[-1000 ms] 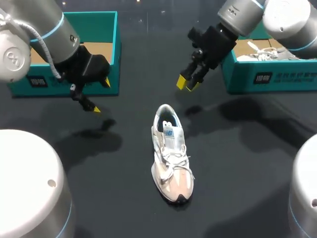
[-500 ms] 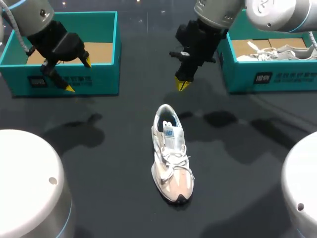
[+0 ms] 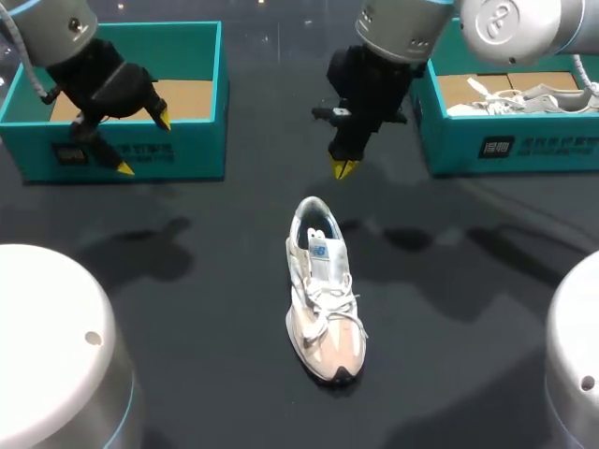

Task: Take the shoe out of the shoebox, open the shoe tongue, remove and reinsert the insole, then place the shoe into the shoebox

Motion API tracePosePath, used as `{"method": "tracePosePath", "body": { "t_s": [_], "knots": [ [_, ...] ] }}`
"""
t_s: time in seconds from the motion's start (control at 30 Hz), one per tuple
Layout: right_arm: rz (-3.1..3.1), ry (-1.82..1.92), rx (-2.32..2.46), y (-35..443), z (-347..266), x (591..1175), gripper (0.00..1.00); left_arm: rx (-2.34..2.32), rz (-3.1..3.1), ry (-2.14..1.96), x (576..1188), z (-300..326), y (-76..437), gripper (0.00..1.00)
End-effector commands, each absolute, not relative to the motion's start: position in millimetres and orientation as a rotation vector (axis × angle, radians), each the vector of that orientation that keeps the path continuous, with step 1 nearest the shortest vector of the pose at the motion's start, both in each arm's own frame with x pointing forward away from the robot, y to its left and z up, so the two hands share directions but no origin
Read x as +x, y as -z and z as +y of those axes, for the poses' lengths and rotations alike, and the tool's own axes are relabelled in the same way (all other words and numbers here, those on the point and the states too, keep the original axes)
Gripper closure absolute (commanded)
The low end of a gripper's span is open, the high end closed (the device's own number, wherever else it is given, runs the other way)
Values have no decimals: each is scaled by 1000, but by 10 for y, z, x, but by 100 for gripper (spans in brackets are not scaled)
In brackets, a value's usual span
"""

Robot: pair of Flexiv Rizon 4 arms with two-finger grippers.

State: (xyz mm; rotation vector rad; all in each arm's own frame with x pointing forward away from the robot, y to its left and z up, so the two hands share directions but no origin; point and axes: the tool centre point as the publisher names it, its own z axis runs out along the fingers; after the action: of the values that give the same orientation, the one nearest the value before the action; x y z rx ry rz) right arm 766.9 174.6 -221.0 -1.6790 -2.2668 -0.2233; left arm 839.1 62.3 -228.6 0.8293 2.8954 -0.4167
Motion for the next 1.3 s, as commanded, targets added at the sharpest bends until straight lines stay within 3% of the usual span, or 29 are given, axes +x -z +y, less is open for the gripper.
{"method": "tracePosePath", "body": {
  "t_s": [0.03, 0.33, 0.73, 1.0, 1.3],
  "knots": [
    [-2260, 193, -1711, 2432, 1968, 7610, 100, 918, 2893, 453, 8499, 793, 2266, 0],
    [-2307, 69, -1979, 2655, 2132, 7289, 100, 1036, 2873, 446, 8595, 1149, 2231, 0],
    [-2307, 69, -1979, 2655, 2132, 7289, 100, 1036, 2873, 446, 8595, 1149, 2231, 0],
    [-2379, -57, -2302, 2999, 2110, 7351, 100, 1036, 2873, 446, 8595, 1149, 2231, 0],
    [-2354, -55, -2361, 2977, 2064, 7341, 100, 1036, 2873, 446, 8595, 1149, 2231, 0]
  ]
}}
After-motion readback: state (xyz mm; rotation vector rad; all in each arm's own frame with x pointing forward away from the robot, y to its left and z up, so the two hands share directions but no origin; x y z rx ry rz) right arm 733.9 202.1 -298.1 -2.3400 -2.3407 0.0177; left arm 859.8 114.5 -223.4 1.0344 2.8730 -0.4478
